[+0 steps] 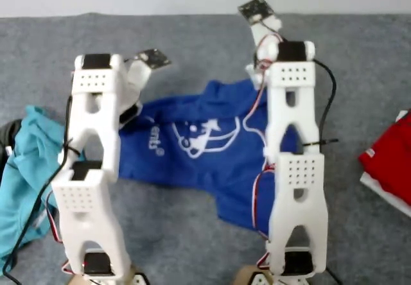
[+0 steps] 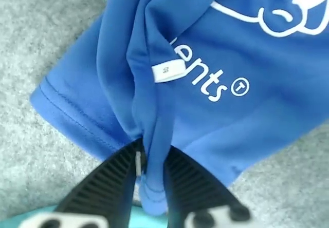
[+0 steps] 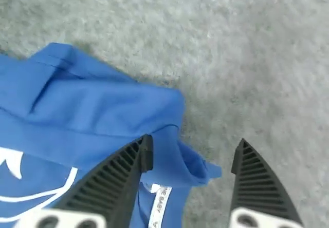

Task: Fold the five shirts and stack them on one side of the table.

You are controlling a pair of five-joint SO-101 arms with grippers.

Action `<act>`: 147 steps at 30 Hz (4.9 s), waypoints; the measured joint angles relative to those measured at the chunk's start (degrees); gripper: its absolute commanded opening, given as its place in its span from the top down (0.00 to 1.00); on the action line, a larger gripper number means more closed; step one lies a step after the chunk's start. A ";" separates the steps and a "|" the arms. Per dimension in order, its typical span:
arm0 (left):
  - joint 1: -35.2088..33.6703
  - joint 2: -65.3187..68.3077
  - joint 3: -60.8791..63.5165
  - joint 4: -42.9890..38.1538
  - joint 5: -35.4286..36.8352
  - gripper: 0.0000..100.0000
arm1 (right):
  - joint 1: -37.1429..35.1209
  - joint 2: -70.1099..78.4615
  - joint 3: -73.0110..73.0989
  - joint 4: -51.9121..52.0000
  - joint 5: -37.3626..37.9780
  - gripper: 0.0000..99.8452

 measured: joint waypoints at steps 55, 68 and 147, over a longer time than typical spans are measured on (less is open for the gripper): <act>-0.09 -8.00 9.49 0.00 -3.69 0.99 | 2.02 -39.74 46.95 12.57 18.20 0.99; -6.77 -8.00 13.19 0.00 -9.85 0.99 | 1.85 -55.74 70.42 12.40 18.11 0.99; 0.00 -13.89 25.58 -0.18 6.24 0.99 | 6.33 -85.27 93.36 12.48 -1.58 0.85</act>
